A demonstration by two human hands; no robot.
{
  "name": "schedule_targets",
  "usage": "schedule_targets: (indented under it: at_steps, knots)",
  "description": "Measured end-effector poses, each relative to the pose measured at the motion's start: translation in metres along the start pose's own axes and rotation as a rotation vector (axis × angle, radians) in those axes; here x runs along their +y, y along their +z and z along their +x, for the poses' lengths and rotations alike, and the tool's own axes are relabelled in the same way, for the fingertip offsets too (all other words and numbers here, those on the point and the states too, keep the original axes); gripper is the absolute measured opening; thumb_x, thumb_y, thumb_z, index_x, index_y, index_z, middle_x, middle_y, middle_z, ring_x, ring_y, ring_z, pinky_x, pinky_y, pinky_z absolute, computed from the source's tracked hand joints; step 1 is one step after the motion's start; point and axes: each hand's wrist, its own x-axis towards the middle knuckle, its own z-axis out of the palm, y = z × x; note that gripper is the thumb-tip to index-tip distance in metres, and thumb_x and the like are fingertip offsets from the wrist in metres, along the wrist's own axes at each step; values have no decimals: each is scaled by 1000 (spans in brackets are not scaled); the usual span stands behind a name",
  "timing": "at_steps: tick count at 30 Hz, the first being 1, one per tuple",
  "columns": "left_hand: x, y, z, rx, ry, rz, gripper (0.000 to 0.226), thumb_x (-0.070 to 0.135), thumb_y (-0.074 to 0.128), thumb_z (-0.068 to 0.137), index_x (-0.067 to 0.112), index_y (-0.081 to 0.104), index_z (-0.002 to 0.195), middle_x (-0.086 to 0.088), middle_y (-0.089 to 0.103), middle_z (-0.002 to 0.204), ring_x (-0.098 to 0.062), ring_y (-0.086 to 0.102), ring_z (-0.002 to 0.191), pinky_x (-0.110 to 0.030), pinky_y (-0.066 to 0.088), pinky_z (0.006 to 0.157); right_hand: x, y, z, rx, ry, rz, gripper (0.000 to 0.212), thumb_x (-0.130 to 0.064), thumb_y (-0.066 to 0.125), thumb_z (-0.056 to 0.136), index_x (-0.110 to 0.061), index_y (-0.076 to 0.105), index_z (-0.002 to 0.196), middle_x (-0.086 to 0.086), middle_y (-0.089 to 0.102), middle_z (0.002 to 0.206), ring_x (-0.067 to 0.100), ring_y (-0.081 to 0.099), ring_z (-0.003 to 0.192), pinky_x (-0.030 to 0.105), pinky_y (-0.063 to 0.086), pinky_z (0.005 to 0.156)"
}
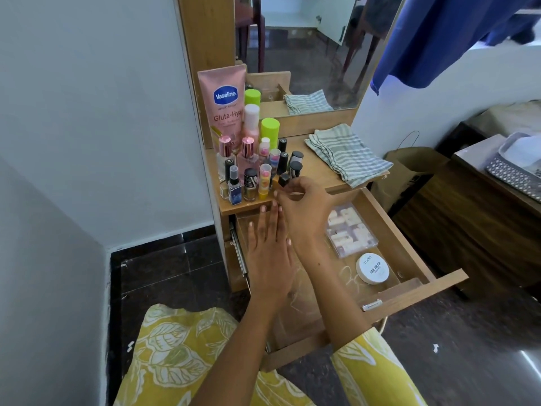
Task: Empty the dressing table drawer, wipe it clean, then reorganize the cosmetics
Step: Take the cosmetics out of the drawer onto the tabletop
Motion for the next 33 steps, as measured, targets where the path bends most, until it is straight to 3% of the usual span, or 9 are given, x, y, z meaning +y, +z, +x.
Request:
schedule_targets:
  at_steps: [5,9,12,15,17,25,29,31,33]
  knots:
    - [1,-1,-1,-1,16,-3,68,38,32,100,18,-17,143,2,-27,148,-19,-33,134,-38,-22,110,-1,6,-3,-2,17,-34,14,-18,75,78,-15,74,91,-5,73,85,5,65,78,17,50,72]
    - [1,-2,-1,39,20,-14,70,35,39,98,15,-10,144,-1,-18,150,-22,-20,139,-41,-12,113,1,7,-4,0,31,-9,14,-17,75,78,-15,75,93,-7,72,83,2,64,74,6,44,64]
    - [1,-3,-1,43,29,-17,73,39,39,96,15,-13,143,-2,-19,150,-23,-16,140,-41,-8,114,4,8,-5,10,33,17,16,-19,76,78,-16,75,93,-8,72,81,2,65,74,17,53,69]
    - [0,-1,-1,17,31,-11,74,39,33,98,16,-24,141,-1,-31,147,-21,-24,139,-39,-14,113,6,9,-4,10,42,26,15,-19,77,77,-16,75,92,-8,72,81,3,66,74,26,57,73]
    - [0,-2,-2,25,34,-22,72,37,34,99,15,-19,143,-1,-29,148,-22,-22,140,-39,-13,114,7,10,-3,7,38,34,15,-20,77,78,-16,75,92,-8,72,80,3,66,74,28,57,73]
    - [1,-2,-1,21,14,-46,67,34,33,100,13,-9,148,-1,-21,154,-19,-22,140,-37,-14,114,15,-3,-6,22,-30,57,18,-21,80,74,-15,74,89,-16,65,72,-5,63,66,8,51,65]
    - [1,0,-1,31,16,-61,62,27,32,99,14,-3,149,-2,-15,155,-19,-18,142,-39,-10,114,44,-36,-5,-25,-86,-281,14,-34,72,80,-20,70,81,-11,68,75,4,62,71,24,50,65]
    - [1,2,-1,37,12,-83,62,26,33,99,14,-1,149,-2,-14,156,-18,-17,142,-39,-8,114,65,-57,7,-128,5,-546,24,-37,67,82,-18,67,96,-2,67,95,17,62,89,29,45,69]
    - [1,2,0,44,16,-92,61,25,34,99,14,1,149,-1,-12,156,-18,-16,142,-39,-8,115,81,-72,19,-307,131,-765,46,-39,67,83,-14,56,121,8,56,119,26,54,109,33,44,79]
